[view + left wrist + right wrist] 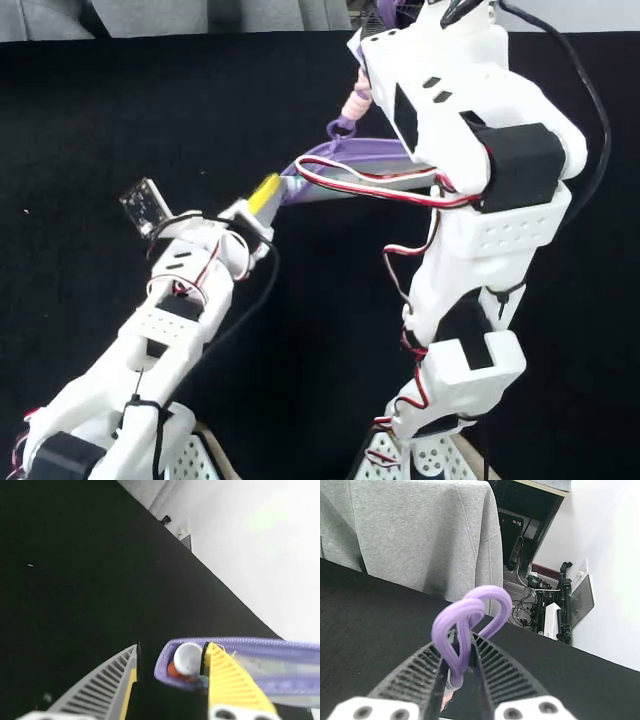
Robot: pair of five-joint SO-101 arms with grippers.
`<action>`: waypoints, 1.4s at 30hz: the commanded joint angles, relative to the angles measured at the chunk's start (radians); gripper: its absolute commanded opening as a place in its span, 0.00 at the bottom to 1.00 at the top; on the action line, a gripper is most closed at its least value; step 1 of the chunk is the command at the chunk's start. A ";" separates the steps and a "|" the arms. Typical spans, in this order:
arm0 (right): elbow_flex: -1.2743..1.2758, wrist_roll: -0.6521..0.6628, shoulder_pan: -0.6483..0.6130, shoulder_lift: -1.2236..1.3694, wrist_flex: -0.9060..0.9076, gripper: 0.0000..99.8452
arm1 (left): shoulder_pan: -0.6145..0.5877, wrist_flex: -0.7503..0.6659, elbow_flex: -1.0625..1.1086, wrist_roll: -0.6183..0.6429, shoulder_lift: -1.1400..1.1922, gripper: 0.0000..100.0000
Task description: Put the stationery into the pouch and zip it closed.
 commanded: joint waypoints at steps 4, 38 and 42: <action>-0.044 -0.009 0.008 -0.012 -0.028 0.01 | -0.018 -0.020 -0.067 -0.005 0.140 0.22; -0.042 -0.009 0.008 -0.012 -0.028 0.01 | 0.099 -0.020 -0.390 -0.003 0.434 0.22; -0.041 -0.011 0.008 -0.005 -0.037 0.01 | -0.025 -0.014 -0.355 0.000 0.285 0.22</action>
